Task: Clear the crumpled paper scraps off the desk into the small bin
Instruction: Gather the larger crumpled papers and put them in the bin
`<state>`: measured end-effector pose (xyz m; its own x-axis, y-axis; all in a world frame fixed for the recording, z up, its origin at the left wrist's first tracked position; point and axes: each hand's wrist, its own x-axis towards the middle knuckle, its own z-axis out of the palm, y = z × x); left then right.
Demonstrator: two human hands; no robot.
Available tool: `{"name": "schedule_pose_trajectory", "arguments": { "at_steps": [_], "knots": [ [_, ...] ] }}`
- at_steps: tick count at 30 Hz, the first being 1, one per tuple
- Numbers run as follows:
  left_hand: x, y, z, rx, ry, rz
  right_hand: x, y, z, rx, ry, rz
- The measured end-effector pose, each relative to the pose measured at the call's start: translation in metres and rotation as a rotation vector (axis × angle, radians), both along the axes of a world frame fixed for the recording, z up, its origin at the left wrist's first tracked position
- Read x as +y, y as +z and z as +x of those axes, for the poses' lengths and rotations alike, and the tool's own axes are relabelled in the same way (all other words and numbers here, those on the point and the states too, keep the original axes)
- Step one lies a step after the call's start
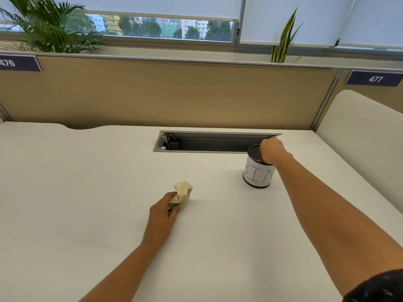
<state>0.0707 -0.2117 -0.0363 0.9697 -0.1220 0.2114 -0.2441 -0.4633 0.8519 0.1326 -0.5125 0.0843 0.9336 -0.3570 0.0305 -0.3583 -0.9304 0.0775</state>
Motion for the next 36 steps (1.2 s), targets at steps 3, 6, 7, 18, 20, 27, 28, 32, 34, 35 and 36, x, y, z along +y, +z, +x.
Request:
{"name": "schedule_pose_trajectory", "arguments": {
  "at_steps": [3,6,7,18,20,27,28,32,34,35,36],
  "knots": [
    [0.000,-0.001,0.000,0.000,0.005,-0.008,-0.001,-0.001,-0.003,-0.036,-0.029,0.017],
    [0.000,-0.002,0.000,-0.004,0.008,-0.003,-0.002,-0.001,-0.007,-0.080,-0.054,0.042],
    [0.000,-0.002,0.001,-0.004,0.008,-0.004,-0.003,0.000,-0.008,-0.092,-0.064,0.057],
    [0.000,-0.001,0.000,-0.018,-0.017,-0.025,0.058,-0.002,-0.038,-0.537,0.299,0.421],
    [0.001,-0.001,0.000,-0.028,-0.021,-0.024,0.085,-0.014,-0.043,-0.417,0.435,0.560],
    [0.002,0.000,0.001,-0.101,-0.018,-0.032,0.149,-0.061,-0.050,0.080,0.434,0.973],
    [0.003,0.000,0.001,-0.100,-0.018,-0.041,0.151,-0.064,-0.052,0.086,0.420,1.023],
    [0.002,0.002,0.000,-0.097,-0.023,-0.079,0.155,-0.067,-0.056,0.070,0.318,1.322],
    [0.002,0.002,0.000,-0.090,-0.023,-0.096,0.154,-0.067,-0.057,0.027,0.305,1.324],
    [0.002,0.002,0.000,-0.085,-0.025,-0.106,0.154,-0.067,-0.058,0.001,0.299,1.301],
    [0.002,0.002,0.000,-0.078,-0.028,-0.115,0.152,-0.066,-0.058,-0.026,0.288,1.275]
  ]
}}
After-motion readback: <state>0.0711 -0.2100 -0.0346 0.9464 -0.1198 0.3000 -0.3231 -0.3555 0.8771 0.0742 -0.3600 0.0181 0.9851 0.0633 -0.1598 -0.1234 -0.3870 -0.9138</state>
